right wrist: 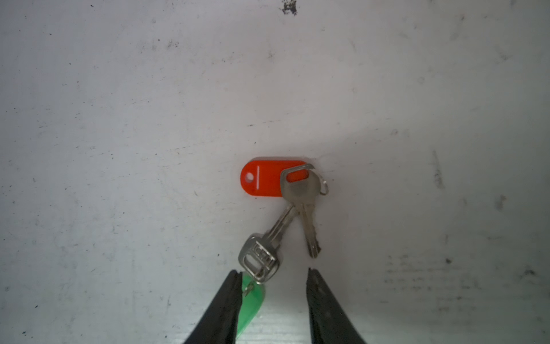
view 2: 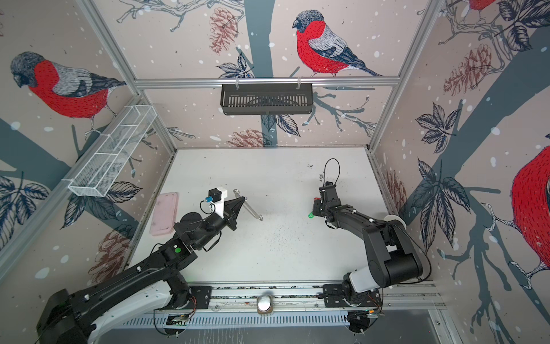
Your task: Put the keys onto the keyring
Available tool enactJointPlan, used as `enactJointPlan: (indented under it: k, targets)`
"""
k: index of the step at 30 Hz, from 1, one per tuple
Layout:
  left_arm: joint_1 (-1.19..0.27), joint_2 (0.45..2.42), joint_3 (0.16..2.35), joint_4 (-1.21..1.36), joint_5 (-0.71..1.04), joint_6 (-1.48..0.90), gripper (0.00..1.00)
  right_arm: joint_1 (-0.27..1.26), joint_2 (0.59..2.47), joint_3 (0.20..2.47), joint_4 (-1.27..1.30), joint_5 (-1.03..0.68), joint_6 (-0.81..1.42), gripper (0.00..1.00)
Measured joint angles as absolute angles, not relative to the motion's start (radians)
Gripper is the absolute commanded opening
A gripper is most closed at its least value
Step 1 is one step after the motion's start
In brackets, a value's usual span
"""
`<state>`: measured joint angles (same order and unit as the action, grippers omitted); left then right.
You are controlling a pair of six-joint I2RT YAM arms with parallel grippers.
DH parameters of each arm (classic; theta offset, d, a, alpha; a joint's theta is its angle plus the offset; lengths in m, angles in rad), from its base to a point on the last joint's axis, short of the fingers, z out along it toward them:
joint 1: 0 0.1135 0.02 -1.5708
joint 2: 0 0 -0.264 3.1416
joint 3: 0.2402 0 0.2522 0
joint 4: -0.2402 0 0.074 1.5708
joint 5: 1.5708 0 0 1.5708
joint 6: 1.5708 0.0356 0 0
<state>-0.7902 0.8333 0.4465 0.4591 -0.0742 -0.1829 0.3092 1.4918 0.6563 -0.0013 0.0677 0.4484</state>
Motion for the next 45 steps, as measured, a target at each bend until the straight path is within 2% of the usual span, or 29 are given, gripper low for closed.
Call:
enactJointPlan:
  k: [11, 24, 45]
  targets:
    - [-0.79, 0.847, 0.447, 0.459, -0.052, -0.183, 0.0, 0.412, 1.613, 0.728, -0.022, 0.228, 0.51, 0.27]
    - [-0.79, 0.857, 0.447, 0.461, -0.04, -0.176, 0.0, 0.449, 1.613, 0.723, -0.053, 0.31, 0.531, 0.25]
    - [-0.79, 0.852, 0.447, 0.46, -0.025, -0.176, 0.0, 0.471, 1.591, 0.715, -0.074, 0.327, 0.547, 0.19]
